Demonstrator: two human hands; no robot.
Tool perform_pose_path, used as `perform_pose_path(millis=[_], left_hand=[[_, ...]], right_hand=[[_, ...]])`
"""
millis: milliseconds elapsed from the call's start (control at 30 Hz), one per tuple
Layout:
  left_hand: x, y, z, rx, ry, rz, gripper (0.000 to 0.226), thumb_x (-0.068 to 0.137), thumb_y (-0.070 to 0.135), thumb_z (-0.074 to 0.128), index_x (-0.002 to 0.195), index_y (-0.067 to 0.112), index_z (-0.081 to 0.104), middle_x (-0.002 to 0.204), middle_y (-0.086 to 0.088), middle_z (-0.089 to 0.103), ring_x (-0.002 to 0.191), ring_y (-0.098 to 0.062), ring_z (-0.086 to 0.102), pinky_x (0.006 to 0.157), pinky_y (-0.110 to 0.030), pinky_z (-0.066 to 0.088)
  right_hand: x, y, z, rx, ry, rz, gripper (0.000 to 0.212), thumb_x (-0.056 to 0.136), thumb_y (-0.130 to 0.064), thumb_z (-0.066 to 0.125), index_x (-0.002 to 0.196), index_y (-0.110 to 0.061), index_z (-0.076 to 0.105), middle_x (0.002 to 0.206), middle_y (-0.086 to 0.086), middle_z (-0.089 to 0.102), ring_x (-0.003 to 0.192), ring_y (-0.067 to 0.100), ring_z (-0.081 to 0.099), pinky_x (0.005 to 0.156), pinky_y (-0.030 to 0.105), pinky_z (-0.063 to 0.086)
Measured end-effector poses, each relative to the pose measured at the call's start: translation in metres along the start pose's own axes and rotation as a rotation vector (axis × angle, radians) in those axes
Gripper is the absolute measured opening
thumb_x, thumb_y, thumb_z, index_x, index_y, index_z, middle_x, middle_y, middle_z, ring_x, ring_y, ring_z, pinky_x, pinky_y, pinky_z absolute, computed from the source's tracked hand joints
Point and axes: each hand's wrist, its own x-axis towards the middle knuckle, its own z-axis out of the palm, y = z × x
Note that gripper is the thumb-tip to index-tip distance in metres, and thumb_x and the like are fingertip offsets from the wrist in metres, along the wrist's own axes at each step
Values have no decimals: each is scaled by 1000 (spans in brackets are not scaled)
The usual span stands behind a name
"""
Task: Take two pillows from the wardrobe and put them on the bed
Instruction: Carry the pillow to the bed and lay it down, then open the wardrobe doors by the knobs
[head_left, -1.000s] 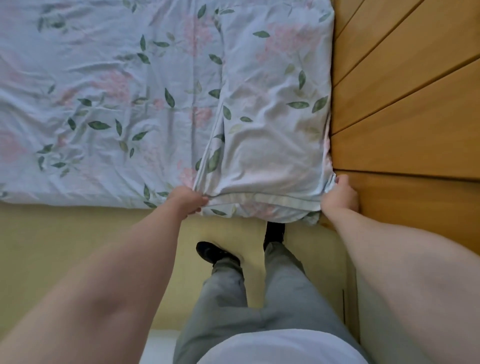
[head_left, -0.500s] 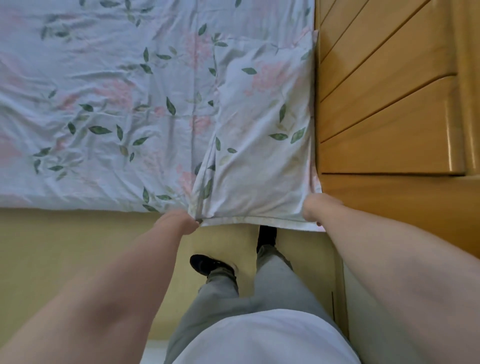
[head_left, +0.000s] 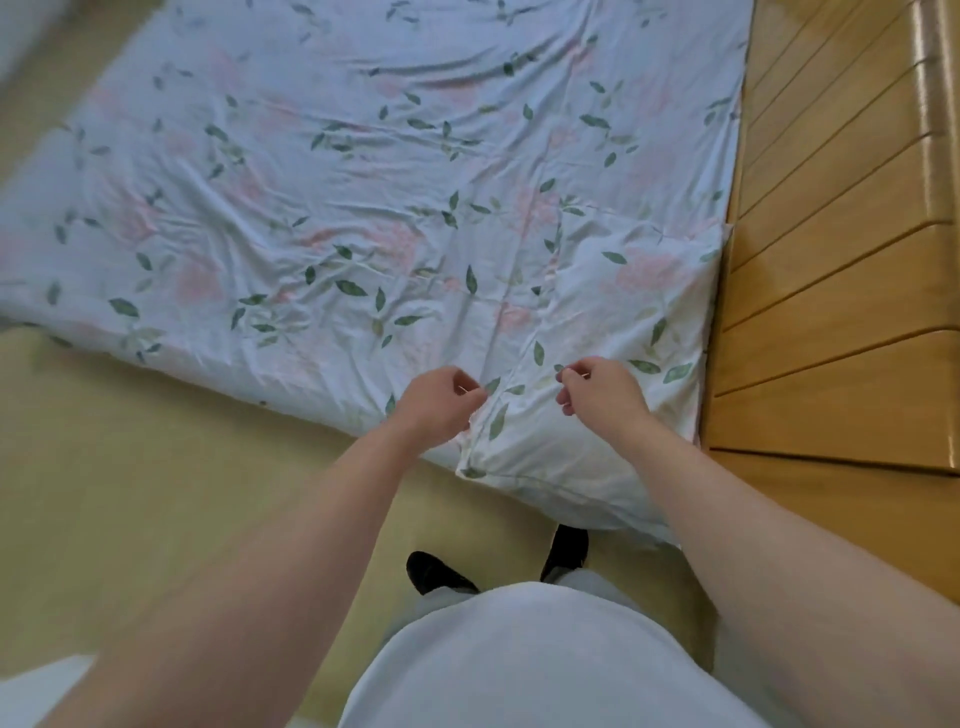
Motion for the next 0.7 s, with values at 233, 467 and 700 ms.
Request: perform_pose_path(millis=[233, 467, 700], left_hand=[[-74, -53, -94, -136, 257, 8, 15, 94, 37, 59, 100, 26, 67, 97, 10, 69, 81, -11, 70, 60, -26, 52], [-155, -130, -185, -160, 546, -30, 13, 94, 37, 60, 99, 28, 68, 92, 17, 68, 82, -1, 63, 69, -18, 48], [-238, -190, -245, -222, 914, -191, 8, 92, 34, 63, 86, 31, 67, 76, 15, 70, 68, -2, 64, 65, -25, 51]], right_hand=[[-50, -118, 82, 20, -131, -232, 23, 102, -25, 52, 101, -14, 72, 84, 3, 76, 71, 18, 70, 69, 31, 53], [-112, -229, 181, -12, -260, -495, 42, 103, -42, 51, 78, -15, 70, 69, 0, 73, 66, 18, 71, 70, 36, 57], [-179, -316, 272, -114, -492, -744, 54, 102, -43, 50, 68, -3, 58, 63, 14, 65, 60, 27, 62, 74, 48, 56]])
